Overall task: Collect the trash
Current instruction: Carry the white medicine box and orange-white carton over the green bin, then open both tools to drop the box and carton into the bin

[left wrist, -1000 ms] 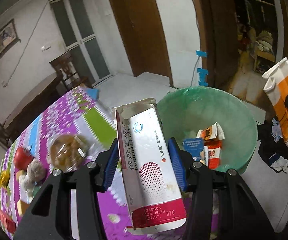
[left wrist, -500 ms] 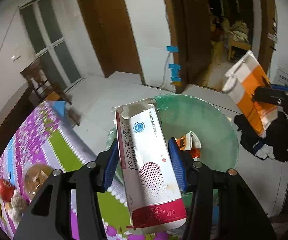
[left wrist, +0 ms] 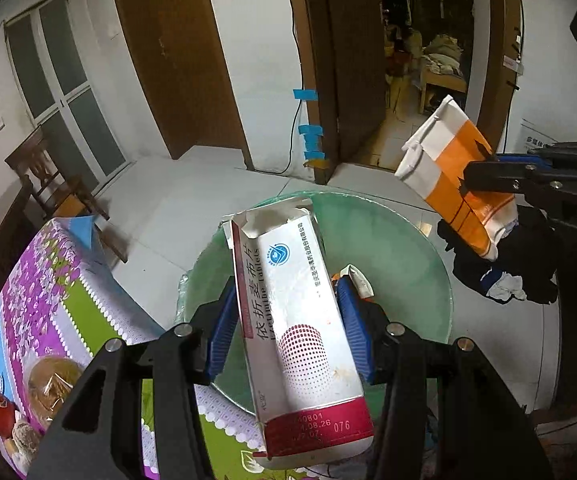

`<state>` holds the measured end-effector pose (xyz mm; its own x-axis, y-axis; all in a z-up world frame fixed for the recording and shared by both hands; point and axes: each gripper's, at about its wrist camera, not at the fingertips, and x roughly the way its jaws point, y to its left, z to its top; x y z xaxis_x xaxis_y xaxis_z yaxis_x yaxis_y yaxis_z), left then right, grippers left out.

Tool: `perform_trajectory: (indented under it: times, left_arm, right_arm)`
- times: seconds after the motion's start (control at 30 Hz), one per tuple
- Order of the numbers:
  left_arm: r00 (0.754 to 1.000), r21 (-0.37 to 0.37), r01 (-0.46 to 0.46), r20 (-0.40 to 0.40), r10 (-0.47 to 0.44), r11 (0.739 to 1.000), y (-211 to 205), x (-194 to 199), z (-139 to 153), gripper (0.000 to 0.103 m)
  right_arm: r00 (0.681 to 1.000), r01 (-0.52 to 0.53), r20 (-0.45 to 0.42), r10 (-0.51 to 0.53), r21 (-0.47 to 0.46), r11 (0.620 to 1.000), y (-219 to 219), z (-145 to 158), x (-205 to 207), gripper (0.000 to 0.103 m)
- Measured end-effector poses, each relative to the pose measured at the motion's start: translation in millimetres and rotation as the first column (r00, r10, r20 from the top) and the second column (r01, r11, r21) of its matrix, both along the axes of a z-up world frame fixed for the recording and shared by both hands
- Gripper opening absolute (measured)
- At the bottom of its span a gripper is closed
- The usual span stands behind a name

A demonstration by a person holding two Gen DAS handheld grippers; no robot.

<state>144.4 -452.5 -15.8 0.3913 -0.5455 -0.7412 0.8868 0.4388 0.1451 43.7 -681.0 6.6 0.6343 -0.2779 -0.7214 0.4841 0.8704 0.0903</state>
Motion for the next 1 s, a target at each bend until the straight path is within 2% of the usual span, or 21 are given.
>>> perform_trajectory:
  times: [0.6, 0.77, 0.8, 0.83, 0.87, 0.9, 0.93, 1.0]
  left_arm:
    - [1.000, 0.019, -0.025, -0.012, 0.026, 1.000, 0, 7, -8, 0.048]
    - [0.998, -0.012, -0.051, -0.024, 0.050, 0.999, 1, 15, -1, 0.051]
    - [0.998, -0.020, -0.058, -0.025, 0.057, 0.998, 1, 18, 0, 0.054]
    - [0.997, -0.019, -0.065, -0.031, 0.064, 0.998, 1, 22, 1, 0.065]
    - [0.996, -0.018, -0.074, -0.040, 0.074, 0.997, 1, 26, 1, 0.069]
    - [0.996, -0.022, -0.080, -0.045, 0.079, 0.997, 2, 28, 1, 0.072]
    - [0.995, -0.023, -0.087, -0.052, 0.086, 0.996, 4, 30, 1, 0.074]
    - [0.994, -0.024, -0.094, -0.059, 0.092, 0.995, 7, 32, 1, 0.075]
  right_arm:
    - [1.000, 0.002, -0.028, -0.003, -0.014, 1.000, 1, -15, 11, 0.010]
    - [1.000, -0.001, -0.018, 0.001, -0.011, 1.000, 0, -17, 17, 0.010]
    - [1.000, -0.004, -0.015, 0.003, -0.011, 1.000, 0, -18, 18, 0.010]
    - [1.000, -0.005, -0.013, 0.005, -0.015, 1.000, 1, -19, 22, 0.010]
    - [1.000, -0.006, -0.010, 0.006, -0.020, 1.000, 2, -18, 24, 0.011]
    - [1.000, -0.009, -0.006, 0.009, -0.020, 1.000, 2, -19, 26, 0.015]
    - [1.000, -0.015, -0.002, 0.015, -0.007, 1.000, 2, -21, 29, 0.030]
    - [1.000, -0.010, 0.002, 0.010, -0.009, 1.000, 2, -22, 30, 0.036]
